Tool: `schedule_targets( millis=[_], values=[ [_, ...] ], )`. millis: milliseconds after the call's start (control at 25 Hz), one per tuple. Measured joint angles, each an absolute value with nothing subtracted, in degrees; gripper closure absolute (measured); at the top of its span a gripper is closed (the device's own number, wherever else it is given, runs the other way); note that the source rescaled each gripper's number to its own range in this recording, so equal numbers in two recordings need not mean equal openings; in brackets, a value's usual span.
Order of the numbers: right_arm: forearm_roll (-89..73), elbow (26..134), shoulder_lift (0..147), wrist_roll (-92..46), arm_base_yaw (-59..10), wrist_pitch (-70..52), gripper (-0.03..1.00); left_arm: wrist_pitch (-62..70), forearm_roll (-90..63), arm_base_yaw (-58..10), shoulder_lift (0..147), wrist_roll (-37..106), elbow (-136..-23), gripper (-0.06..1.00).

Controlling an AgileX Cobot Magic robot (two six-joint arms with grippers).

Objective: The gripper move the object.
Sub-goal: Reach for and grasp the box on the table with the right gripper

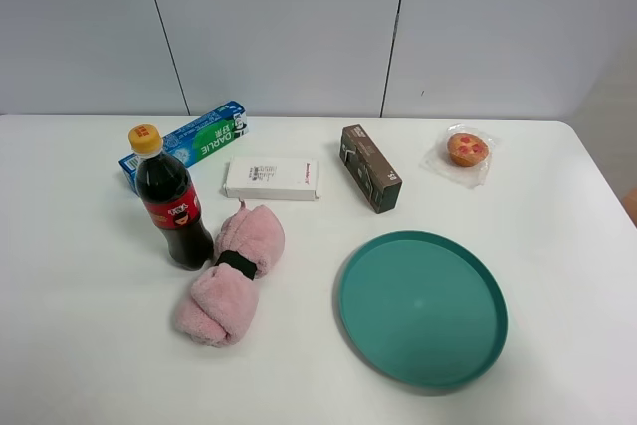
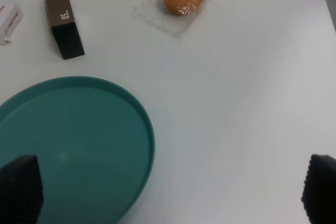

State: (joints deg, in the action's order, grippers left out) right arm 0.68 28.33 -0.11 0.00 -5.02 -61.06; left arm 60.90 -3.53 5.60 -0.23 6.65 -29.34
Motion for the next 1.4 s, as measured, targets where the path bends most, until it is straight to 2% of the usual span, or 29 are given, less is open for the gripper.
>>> schedule_targets(
  millis=[1400],
  values=[
    [0.7, 28.3, -0.1, 0.0, -5.0, -61.1, -0.03, 60.9, -3.5, 5.6, -0.2, 6.6, -29.3, -0.06]
  ],
)
